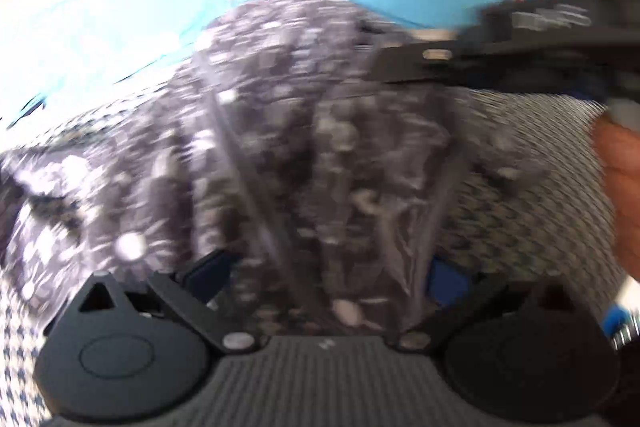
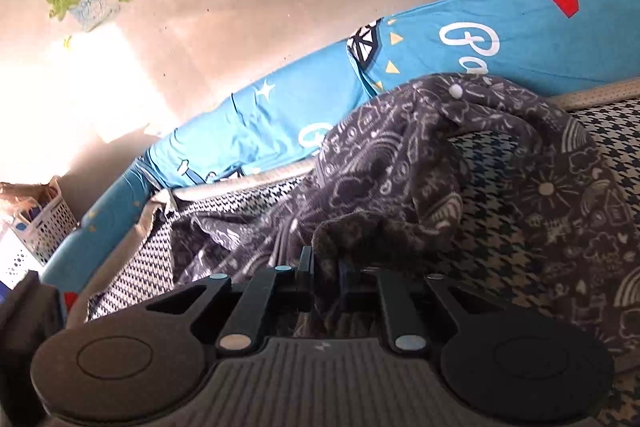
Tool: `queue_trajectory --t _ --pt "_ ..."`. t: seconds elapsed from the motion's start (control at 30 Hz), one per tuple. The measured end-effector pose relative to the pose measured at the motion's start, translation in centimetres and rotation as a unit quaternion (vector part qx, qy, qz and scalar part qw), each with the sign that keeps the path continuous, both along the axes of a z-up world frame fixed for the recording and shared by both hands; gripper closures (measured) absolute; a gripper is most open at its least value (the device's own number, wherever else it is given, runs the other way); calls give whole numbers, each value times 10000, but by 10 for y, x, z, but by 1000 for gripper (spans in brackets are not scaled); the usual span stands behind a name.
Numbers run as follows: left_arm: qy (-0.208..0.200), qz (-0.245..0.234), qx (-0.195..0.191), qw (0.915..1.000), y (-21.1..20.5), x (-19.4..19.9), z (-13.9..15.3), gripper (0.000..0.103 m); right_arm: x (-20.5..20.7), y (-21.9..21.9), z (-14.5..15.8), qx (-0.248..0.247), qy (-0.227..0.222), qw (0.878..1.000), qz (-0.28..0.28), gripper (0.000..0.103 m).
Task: Fold clothes
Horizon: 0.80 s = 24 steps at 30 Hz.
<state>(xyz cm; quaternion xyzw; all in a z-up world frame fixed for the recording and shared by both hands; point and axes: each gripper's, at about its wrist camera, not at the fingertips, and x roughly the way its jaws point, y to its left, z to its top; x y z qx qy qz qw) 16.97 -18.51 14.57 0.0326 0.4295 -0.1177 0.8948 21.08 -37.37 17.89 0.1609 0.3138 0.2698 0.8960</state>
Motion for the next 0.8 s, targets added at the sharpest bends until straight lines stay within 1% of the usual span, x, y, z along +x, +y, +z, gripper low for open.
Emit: queue_trajectory --t 0.1,0.2,0.3,0.37,0.47,0.57,0.63,0.7,0.8 --pt "19 618 35 9981 14 11 -2 0 -1 3 2 34 -73 10000 -2 90" --pt "83 1105 -27 9938 29 21 -3 0 -2 2 4 10 -150 9999 -82 89" --pt "84 1493 -39 9887 40 27 -3 0 -3 -4 7 -113 -238 9994 -225 87" --pt "71 1683 -67 9857 46 31 -2 0 -2 -8 6 -243 -195 9991 -287 86" --pt "70 1902 -136 9816 55 32 0 0 -1 -9 -1 -675 -90 9971 -346 84" --pt "67 2069 -151 9782 62 33 1 0 -1 -6 -11 -1042 53 9942 -261 84" --pt "76 2108 -166 9774 68 37 -1 0 0 -2 -18 -1171 129 9929 -156 81" --pt "77 2103 -157 9775 70 38 -2 0 0 5 -24 -1291 143 9915 12 69" --pt "75 2109 -157 9774 70 38 -1 0 0 15 -32 -1475 160 9886 253 67"
